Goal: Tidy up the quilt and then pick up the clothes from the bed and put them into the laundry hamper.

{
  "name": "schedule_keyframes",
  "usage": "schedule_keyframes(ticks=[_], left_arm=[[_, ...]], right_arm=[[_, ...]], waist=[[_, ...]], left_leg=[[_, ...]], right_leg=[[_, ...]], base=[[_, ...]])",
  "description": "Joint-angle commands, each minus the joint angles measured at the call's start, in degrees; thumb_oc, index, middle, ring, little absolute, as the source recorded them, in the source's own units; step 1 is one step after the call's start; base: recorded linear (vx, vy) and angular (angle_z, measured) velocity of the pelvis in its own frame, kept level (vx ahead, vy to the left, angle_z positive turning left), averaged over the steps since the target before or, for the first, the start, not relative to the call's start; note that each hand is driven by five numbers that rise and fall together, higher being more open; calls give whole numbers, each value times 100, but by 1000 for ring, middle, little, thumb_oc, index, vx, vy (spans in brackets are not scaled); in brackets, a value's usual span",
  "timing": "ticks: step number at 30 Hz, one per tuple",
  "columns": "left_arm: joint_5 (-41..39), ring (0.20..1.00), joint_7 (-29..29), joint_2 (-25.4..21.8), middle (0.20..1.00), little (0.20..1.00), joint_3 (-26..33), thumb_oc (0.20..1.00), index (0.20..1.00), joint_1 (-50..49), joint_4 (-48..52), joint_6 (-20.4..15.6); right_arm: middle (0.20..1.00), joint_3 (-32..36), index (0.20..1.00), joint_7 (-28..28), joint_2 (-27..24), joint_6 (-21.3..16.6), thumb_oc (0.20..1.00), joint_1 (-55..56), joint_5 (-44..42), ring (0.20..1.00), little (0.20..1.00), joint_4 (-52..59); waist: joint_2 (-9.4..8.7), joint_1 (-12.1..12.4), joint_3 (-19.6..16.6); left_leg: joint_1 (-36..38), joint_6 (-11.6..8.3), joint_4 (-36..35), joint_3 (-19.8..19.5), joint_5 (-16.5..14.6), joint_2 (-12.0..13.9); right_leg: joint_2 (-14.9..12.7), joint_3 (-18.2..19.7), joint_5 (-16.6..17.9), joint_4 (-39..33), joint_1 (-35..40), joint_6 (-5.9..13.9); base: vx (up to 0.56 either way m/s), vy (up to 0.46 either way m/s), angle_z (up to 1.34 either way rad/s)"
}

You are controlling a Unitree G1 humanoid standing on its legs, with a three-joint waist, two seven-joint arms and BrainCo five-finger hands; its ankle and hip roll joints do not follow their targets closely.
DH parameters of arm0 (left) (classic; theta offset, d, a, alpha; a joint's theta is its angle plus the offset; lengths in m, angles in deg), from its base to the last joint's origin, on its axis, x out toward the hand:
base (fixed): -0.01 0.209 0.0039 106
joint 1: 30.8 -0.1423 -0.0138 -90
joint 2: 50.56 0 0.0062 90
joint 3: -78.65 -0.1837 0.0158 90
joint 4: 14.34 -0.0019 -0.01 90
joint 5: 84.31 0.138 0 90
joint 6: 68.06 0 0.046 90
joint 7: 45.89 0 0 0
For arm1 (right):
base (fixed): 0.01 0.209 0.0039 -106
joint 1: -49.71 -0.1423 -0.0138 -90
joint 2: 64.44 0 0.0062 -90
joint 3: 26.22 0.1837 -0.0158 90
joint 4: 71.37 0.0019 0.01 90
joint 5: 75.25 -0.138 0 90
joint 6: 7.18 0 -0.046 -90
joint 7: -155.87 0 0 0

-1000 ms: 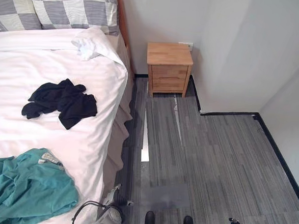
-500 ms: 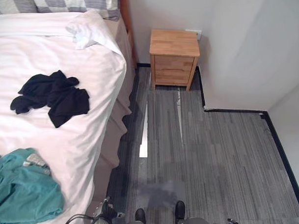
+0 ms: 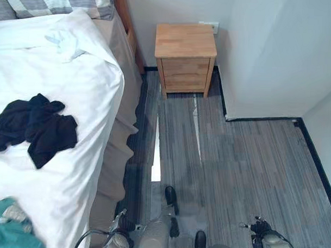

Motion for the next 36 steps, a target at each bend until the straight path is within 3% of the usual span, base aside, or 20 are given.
schedule_keyframes(ticks=[1,2,3,4,8,9,11,13,18,20,21,22,24,26,28,30,32,33,34,36], left_arm=[[63,1000,-16,-123,1000,1000,-170,1000,1000,75,-110,8],[171,1000,-11,-219,1000,1000,-240,1000,1000,116,-93,45],[164,1000,32,-278,1000,1000,-260,1000,1000,187,-76,84],[141,1000,90,-315,1000,1000,-248,1000,1000,240,-50,89],[59,1000,190,-312,1000,1000,-288,1000,1000,355,33,-7],[85,1000,232,-317,1000,1000,-340,1000,1000,447,49,-56],[85,1000,314,-353,1000,1000,-329,1000,1000,599,79,-108],[65,1000,389,-383,1000,1000,-231,1000,1000,580,7,-88],[-247,1000,479,-323,1000,1000,-104,1000,1000,383,-94,-156],[-223,1000,442,-255,1000,1000,-176,1000,1000,349,-25,-151],[-223,1000,442,-256,1000,1000,-175,1000,1000,350,-25,-150],[-109,1000,347,-279,1000,1000,-236,1000,1000,297,39,-98],[-97,1000,300,-296,1000,1000,-174,1000,1000,239,-59,-24],[-88,1000,175,-289,1000,1000,-146,1000,1000,114,-81,1],[-88,1000,102,-315,1000,1000,-124,1000,1000,10,-89,33],[77,1000,-14,-433,1000,1000,-102,1000,1000,-77,-284,126],[149,1000,19,-517,1000,1000,-42,1000,1000,-140,-358,166],[151,1000,19,-515,1000,1000,-37,1000,1000,-137,-360,166],[157,1000,25,-564,1000,1000,-17,1000,1000,-151,-334,168],[101,1000,37,-619,1000,1000,-60,1000,1000,-73,-254,136]], right_arm=[[1000,5,1000,16,-21,-93,1000,72,162,1000,1000,81],[1000,-52,1000,58,43,-84,1000,94,239,1000,1000,203],[1000,-50,1000,38,59,-114,1000,48,205,1000,1000,289],[1000,-59,1000,-1,58,-115,1000,-5,231,1000,1000,478],[1000,-103,1000,-60,60,-158,1000,-61,215,1000,1000,623],[1000,-130,1000,-70,32,-148,1000,-126,223,1000,1000,579],[1000,-104,1000,-88,-3,-129,1000,-186,197,1000,1000,495],[1000,-115,1000,-48,5,-80,1000,-154,293,1000,1000,408],[1000,-276,1000,40,115,-100,1000,-144,457,1000,1000,348],[1000,-195,1000,-18,-51,-188,1000,-89,211,1000,1000,572],[1000,-195,1000,-18,-50,-188,1000,-91,211,1000,1000,571],[1000,-79,1000,-50,-137,-163,1000,-92,63,1000,1000,580],[1000,98,1000,-107,-193,-154,1000,-72,-42,1000,1000,546],[1000,337,1000,-134,-228,-134,1000,-26,-158,1000,1000,559],[1000,365,1000,-160,-245,-121,1000,-55,-238,1000,1000,586],[1000,582,1000,-162,-220,-160,1000,27,-415,1000,1000,737],[1000,580,1000,-179,-296,-204,1000,-77,-461,1000,1000,1006],[1000,577,1000,-179,-298,-200,1000,-79,-461,1000,1000,1012],[1000,636,1000,-242,-422,-234,1000,-144,-519,1000,1000,1286],[1000,934,1000,-453,-623,-348,1000,-227,-924,1000,1000,1442]], waist=[[-283,319,-299],[-317,154,-152],[-176,19,-69],[22,-131,-18],[206,-246,1],[172,-326,-50],[162,-455,-122],[91,-464,-216],[-20,-279,-302],[-54,-299,-141],[-58,-309,-154],[-62,-335,-157],[2,-334,-199],[131,-482,-295],[176,-482,-351],[164,-593,-341],[171,-701,-244],[151,-688,-249],[180,-727,-206],[183,-739,-167]], left_leg=[[90,25,541,-144,-807,-104],[417,152,579,-246,-1028,-63],[670,184,455,-368,-1041,33],[1142,186,122,-549,-1046,118],[1562,46,0,-1009,-1207,141],[1737,-101,11,-1288,-1370,101],[1861,-294,7,-1713,-1562,189],[2093,-457,35,-1932,-1738,431],[1742,-736,777,-2522,-1540,826],[1120,-585,1485,-1459,-1257,1172],[1101,-584,1477,-1467,-1242,1167],[831,-397,1661,-603,-1551,997],[405,-364,1962,-56,-1710,665],[645,-418,1431,958,-1505,875],[801,-310,1138,921,-1482,659],[1212,-73,532,621,-1511,351],[1473,5,230,500,-1482,339],[1483,16,194,521,-1469,303],[1672,-14,-69,325,-1387,352],[1632,-49,-109,133,-1252,405]], right_leg=[[96,-437,-96,1982,-201,1221],[-97,-525,894,3626,-999,1709],[-73,-495,1110,4412,-1535,1709],[-383,-606,945,4720,-2000,1706],[-845,-622,318,3528,-2311,1252],[-969,-250,326,1945,-2163,1213],[-1265,494,761,617,-2195,1369],[-1480,926,1121,439,-2415,1566],[-1374,475,883,815,-2113,1501],[-1467,-589,579,799,-1526,1231],[-1470,-597,589,791,-1538,1229],[-1435,-1188,405,786,-1347,1134],[-1313,-1594,136,896,-1206,1037],[-1247,-2169,41,1031,-1105,1131],[-1268,-2318,68,1306,-1162,1171],[-1637,-2608,453,2891,-1464,1499],[-1696,-2200,846,3871,-1871,1675],[-1733,-2163,823,3934,-1919,1680],[-1511,-1660,748,4123,-2270,1709],[-1273,-1329,613,3538,-2335,1607]], base=[[824,-15,-25],[575,25,-14],[739,52,43],[672,62,65],[481,-109,72],[704,-384,97],[608,-410,152],[524,-429,187],[287,-450,148],[54,-408,128],[18,-316,278],[6,-250,306],[97,-254,182],[109,-45,93],[135,42,124],[212,85,37],[96,62,113],[112,-39,143],[65,-92,102],[73,-160,65]])
